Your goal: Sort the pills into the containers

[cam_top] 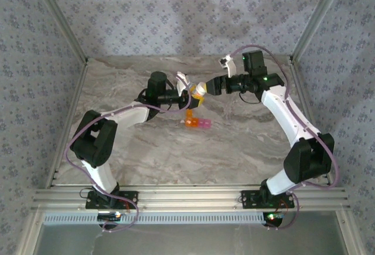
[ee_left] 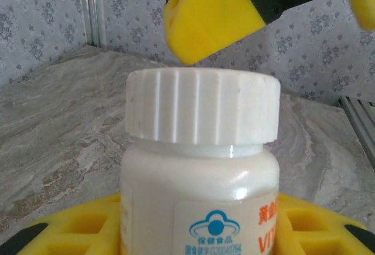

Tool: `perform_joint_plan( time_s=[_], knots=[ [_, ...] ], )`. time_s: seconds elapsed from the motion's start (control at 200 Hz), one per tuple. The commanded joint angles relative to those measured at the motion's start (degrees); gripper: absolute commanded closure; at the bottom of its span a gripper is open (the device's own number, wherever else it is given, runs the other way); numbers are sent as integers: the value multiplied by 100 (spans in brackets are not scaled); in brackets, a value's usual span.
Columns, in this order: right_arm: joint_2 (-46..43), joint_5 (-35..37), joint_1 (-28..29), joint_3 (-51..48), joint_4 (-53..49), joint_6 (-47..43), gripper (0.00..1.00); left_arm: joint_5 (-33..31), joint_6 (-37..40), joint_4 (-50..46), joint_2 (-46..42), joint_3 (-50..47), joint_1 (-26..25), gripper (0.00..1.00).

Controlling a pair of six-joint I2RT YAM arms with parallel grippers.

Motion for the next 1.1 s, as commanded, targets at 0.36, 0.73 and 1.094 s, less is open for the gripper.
perform_joint_plan(
  time_s=[0.36,0.73,1.094],
  knots=[
    [224,-240,227,179,-2,-126,29,240,-17,-67,-221,178,-21,100],
    [285,-181,306,179,-18,-85,46,268,-4,-94,-244,162,-39,100],
    [277,-19,464,-217,500,594,66,77,55,-39,-273,126,-115,100]
  ],
)
